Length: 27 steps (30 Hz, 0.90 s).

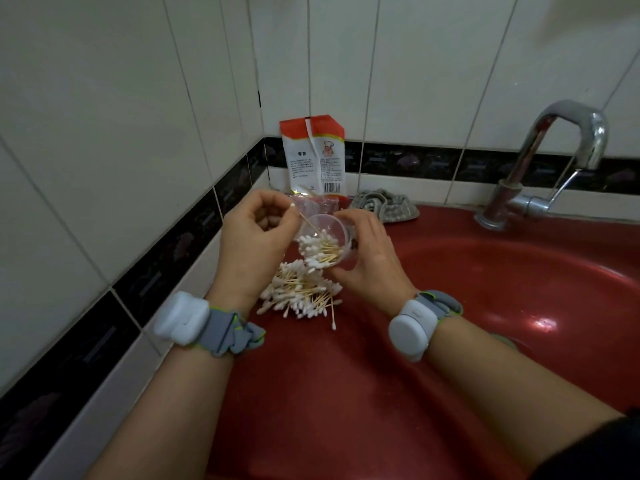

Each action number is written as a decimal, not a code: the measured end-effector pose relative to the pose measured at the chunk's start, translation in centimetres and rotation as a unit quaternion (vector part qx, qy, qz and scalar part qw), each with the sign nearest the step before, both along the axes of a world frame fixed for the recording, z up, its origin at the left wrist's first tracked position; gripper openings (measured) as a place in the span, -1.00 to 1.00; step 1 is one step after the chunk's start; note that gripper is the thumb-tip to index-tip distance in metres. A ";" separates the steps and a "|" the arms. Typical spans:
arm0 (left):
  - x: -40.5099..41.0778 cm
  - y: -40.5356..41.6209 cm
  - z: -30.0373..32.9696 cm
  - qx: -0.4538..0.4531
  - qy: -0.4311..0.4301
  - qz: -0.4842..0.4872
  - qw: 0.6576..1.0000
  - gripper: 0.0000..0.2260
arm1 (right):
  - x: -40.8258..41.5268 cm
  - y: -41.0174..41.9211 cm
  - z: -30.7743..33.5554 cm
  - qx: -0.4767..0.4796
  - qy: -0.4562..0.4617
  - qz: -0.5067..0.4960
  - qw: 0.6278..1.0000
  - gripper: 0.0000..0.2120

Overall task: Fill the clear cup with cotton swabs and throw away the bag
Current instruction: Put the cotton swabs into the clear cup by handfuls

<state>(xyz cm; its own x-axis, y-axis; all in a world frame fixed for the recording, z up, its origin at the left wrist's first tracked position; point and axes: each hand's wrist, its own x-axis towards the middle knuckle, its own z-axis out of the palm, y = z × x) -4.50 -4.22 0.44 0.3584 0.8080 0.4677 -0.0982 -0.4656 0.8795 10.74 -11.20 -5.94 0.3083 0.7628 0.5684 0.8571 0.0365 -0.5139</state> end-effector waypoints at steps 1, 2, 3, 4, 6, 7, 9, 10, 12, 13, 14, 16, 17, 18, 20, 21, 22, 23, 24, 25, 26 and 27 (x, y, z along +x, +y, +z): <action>0.0 -0.1 -0.1 -0.007 -0.003 -0.002 1.000 -0.86 | -0.1 0.0 0.0 0.004 0.000 0.002 1.000 -0.31; 0.2 -0.1 -0.4 -0.009 0.004 -0.005 1.000 -0.86 | -0.1 0.0 0.0 0.008 -0.001 0.004 1.000 -0.32; 0.4 -0.2 -0.9 -0.007 0.020 -0.009 1.000 -0.86 | -0.1 0.0 0.1 0.011 -0.001 0.006 1.000 -0.33; 0.5 -0.1 -1.5 0.001 0.042 -0.012 0.999 -0.87 | -0.2 0.1 0.1 0.014 0.001 0.009 1.000 -0.33; 0.9 0.2 -2.6 0.053 0.119 0.004 0.991 -0.85 | -0.2 0.1 0.2 0.017 0.001 0.014 1.000 -0.34; 0.9 0.4 -3.0 0.091 0.164 0.021 0.982 -0.83 | -0.3 0.1 0.2 0.020 -0.001 0.016 1.000 -0.35; 1.0 0.5 -3.5 0.145 0.223 0.052 0.963 -0.85 | -0.2 0.1 0.2 0.022 -0.008 0.021 1.000 -0.37; 1.0 0.5 -3.5 0.160 0.239 0.063 0.956 -0.92 | -0.2 0.1 0.1 0.022 -0.010 0.022 0.999 -0.38; 1.0 0.3 -3.2 0.173 0.253 0.070 0.949 -0.85 | -0.2 0.1 0.1 0.018 -0.011 0.023 1.000 -0.38; 1.0 0.2 -3.0 0.174 0.248 0.064 0.951 -0.79 | -0.2 0.0 0.1 0.016 -0.011 0.023 1.000 -0.38; 0.9 0.0 -2.7 0.180 0.243 0.059 0.951 -0.75 | -0.2 0.0 0.1 0.014 -0.010 0.022 1.000 -0.37; 0.9 -0.2 -2.5 0.203 0.254 0.041 0.945 -0.72 | -0.2 0.0 0.1 0.010 -0.007 0.020 1.000 -0.37; 0.9 -0.3 -2.5 0.224 0.269 0.033 0.936 -0.73 | -0.2 0.0 0.2 0.009 -0.001 0.018 1.000 -0.37; 1.0 -0.3 -2.7 0.249 0.282 0.026 0.926 -0.74 | -0.3 0.0 0.2 0.008 0.006 0.017 1.000 -0.36; 1.2 -0.1 -3.1 0.296 0.297 0.020 0.908 -0.79 | -0.2 0.0 0.2 0.007 0.012 0.018 1.000 -0.37; 1.3 0.1 -3.3 0.313 0.305 0.019 0.899 -0.82 | -0.2 0.0 0.1 0.007 0.009 0.020 1.000 -0.38; 1.4 0.3 -3.4 0.323 0.312 0.017 0.893 -0.83 | -0.2 0.0 0.0 0.005 0.007 0.023 1.000 -0.39; 1.5 0.5 -3.4 0.331 0.319 0.014 0.888 -0.84 | -0.2 -0.1 0.0 0.002 0.006 0.026 1.000 -0.40; 1.5 0.7 -3.4 0.342 0.323 0.010 0.883 -0.85 | -0.2 -0.1 -0.1 0.002 0.005 0.028 1.000 -0.40; 1.7 0.9 -3.4 0.355 0.324 0.008 0.877 -0.85 | -0.2 -0.2 -0.2 0.004 0.004 0.028 1.000 -0.40; 1.8 1.0 -3.5 0.362 0.324 0.005 0.874 -0.86 | -0.2 -0.1 -0.2 0.008 0.003 0.027 1.000 -0.40; 1.9 1.0 -3.6 0.361 0.318 0.001 0.877 -0.85 | -0.2 -0.1 -0.3 0.011 0.004 0.024 1.000 -0.40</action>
